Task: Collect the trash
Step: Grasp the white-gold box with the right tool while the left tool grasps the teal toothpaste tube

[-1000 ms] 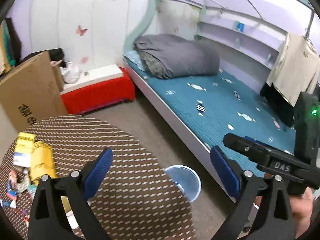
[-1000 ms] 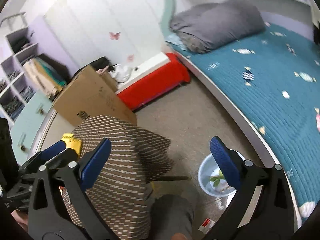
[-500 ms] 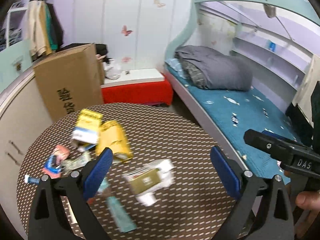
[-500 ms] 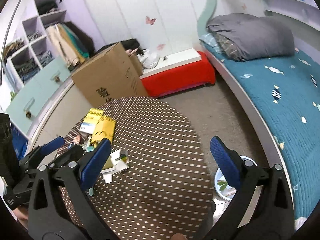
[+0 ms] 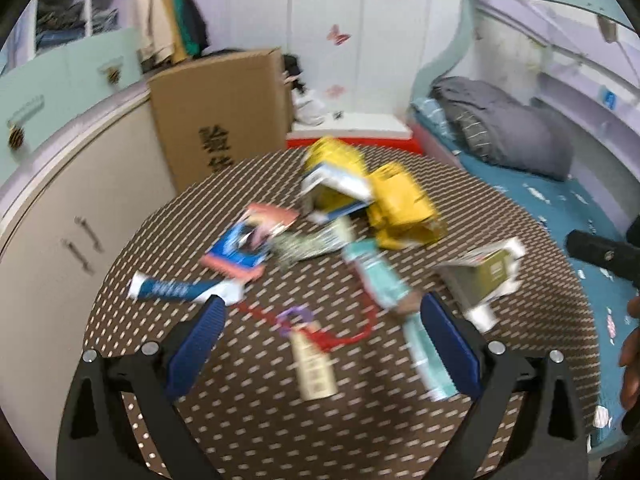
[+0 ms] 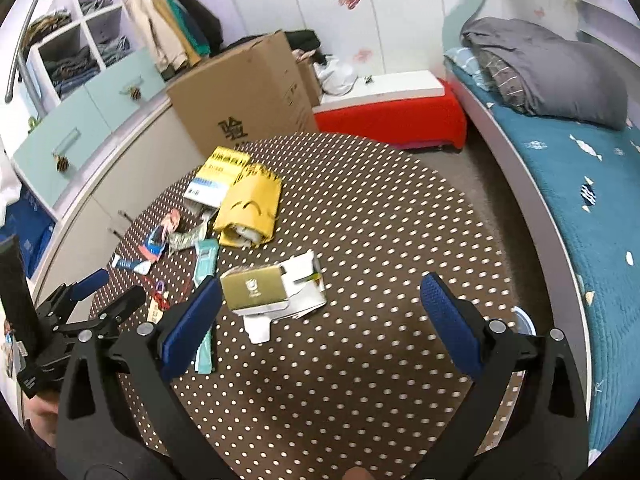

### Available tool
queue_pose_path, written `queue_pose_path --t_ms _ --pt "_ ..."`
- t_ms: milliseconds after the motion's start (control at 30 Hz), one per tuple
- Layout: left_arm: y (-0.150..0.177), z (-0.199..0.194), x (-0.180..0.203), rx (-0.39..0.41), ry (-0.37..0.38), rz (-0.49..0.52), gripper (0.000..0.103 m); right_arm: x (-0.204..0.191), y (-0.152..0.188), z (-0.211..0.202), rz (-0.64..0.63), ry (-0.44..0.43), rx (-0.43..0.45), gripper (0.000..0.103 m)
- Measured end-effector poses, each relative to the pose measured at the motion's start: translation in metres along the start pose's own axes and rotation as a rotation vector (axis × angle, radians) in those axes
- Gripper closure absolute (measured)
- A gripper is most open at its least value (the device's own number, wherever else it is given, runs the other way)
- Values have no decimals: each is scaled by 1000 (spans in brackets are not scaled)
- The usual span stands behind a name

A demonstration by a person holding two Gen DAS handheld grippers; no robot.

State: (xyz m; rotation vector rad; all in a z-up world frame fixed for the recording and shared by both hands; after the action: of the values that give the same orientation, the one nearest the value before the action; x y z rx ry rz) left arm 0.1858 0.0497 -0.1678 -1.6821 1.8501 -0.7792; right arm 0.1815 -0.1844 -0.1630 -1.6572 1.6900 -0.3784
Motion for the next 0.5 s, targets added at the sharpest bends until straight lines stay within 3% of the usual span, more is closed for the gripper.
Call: queue_pose_path --t_ms 200,367,467,500 --pt "15 11 -20 -32 -42 15 7 -24 8 35 -68 5 -72 6" --pt "17 10 -25 -32 -39 0 7 -38 13 66 -125 38 -114 6" --pt "16 8 -22 -33 -25 -7 7 -40 12 77 -128 16 -117 7" --pt "15 7 -19 -32 -19 -6 7 -40 12 78 -124 4 -106 21"
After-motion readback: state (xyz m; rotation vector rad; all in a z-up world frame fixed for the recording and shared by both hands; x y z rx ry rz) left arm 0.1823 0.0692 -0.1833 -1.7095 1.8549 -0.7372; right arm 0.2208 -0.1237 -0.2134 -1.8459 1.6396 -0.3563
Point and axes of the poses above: each gripper's, at about its wrist camera, not at the fingertips, and z roughly the way its jaws point, x to its right, y to its underside, the point moved 2 cm from there along z, roughly the way its jaws point, and after that the axes turned 1 degree about x, right-handed, at the moved point
